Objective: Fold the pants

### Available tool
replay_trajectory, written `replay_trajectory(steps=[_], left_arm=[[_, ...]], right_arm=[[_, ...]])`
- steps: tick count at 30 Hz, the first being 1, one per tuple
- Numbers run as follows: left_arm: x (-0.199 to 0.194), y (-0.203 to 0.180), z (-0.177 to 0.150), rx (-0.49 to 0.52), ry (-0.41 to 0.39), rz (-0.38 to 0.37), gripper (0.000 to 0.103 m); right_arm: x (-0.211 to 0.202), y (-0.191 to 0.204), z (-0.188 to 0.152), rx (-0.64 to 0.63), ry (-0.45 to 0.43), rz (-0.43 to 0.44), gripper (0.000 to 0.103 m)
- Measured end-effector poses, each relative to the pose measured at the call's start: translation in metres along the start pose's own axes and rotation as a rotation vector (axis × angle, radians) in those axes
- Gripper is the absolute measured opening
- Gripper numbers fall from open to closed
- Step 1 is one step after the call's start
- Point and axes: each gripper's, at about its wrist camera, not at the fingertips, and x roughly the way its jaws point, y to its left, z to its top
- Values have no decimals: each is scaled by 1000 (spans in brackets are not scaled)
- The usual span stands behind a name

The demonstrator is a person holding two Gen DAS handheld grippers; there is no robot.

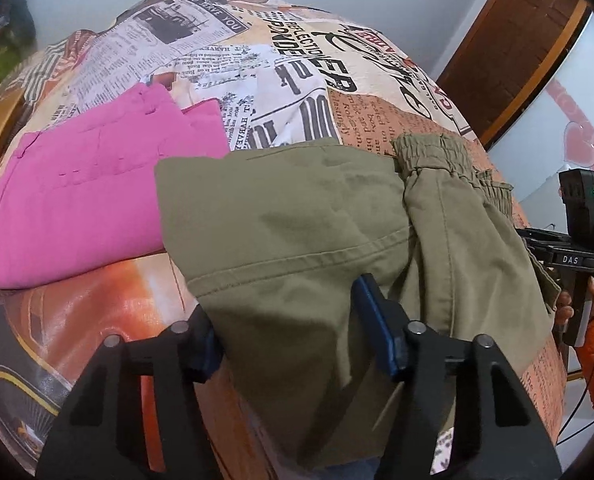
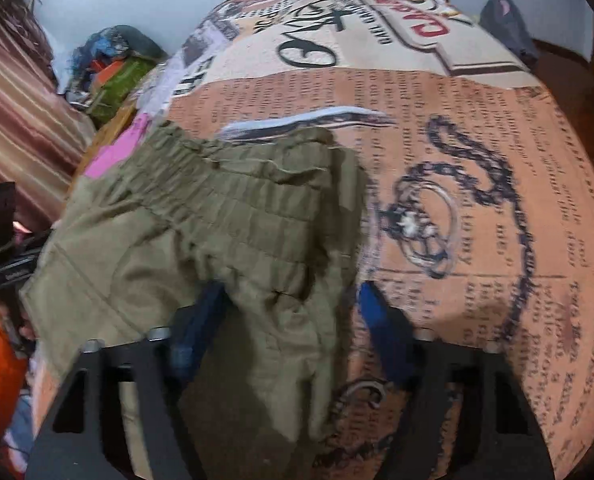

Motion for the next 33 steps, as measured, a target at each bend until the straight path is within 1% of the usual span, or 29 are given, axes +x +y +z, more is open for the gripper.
replay_trajectory(steps=[2, 5, 7, 8, 10, 11, 13, 14, 16, 17, 19, 20, 21, 22, 23, 24, 27, 31, 32, 33], left_arm=[[-2, -2, 0, 7, -5, 13, 54], [-3, -3, -1, 20, -7, 24, 50], [-5, -2, -1, 20, -7, 28, 43], [-7, 0, -1, 18, -7, 32, 41], [-11, 2, -2, 18, -7, 38, 31], [-14, 3, -4, 19, -7, 42, 29], [-22, 7, -10, 20, -4, 46, 20], [-26, 8, -13, 21, -3, 50, 20], [-31, 10, -21, 21, 3, 54, 17], [-33, 10, -24, 26, 5, 63, 17], [-33, 8, -29, 49, 10, 85, 17], [-32, 7, -30, 55, 10, 90, 17], [-30, 7, -30, 56, 10, 92, 17], [-29, 6, -30, 57, 11, 95, 17], [-27, 6, -30, 58, 10, 96, 17], [-26, 5, -30, 59, 9, 96, 17], [-24, 7, -30, 46, 4, 84, 17], [-26, 11, -29, 26, -3, 81, 14], [-27, 9, -29, 31, -8, 88, 13], [-28, 8, -29, 36, -13, 96, 12]], right_arm=[[0, 2, 0, -10, 0, -4, 53], [-2, 5, 1, -17, -1, -1, 41], [-4, 9, 3, -37, -3, -7, 31], [-5, 12, 3, -46, -3, -8, 29], [-7, 20, 1, -65, 5, 11, 25], [-10, 26, -2, -78, 6, 23, 25], [-12, 35, -5, -109, 10, 32, 25], [-13, 40, -6, -121, 10, 37, 25], [-16, 42, -10, -111, 7, 54, 31], [-16, 41, -11, -93, 11, 46, 34], [-15, 36, -13, -70, 17, 40, 46], [-14, 32, -15, -54, 25, 45, 49], [-11, 25, -16, -23, 33, 58, 56], [-8, 22, -15, 2, 40, 77, 60], [-4, 17, -14, 36, 55, 106, 60], [-2, 16, -13, 44, 63, 118, 61], [3, 27, -7, -8, 76, 114, 59], [6, 37, 1, -23, 67, 118, 44], [6, 39, 1, -26, 61, 112, 43], [5, 41, 1, -31, 52, 103, 37]])
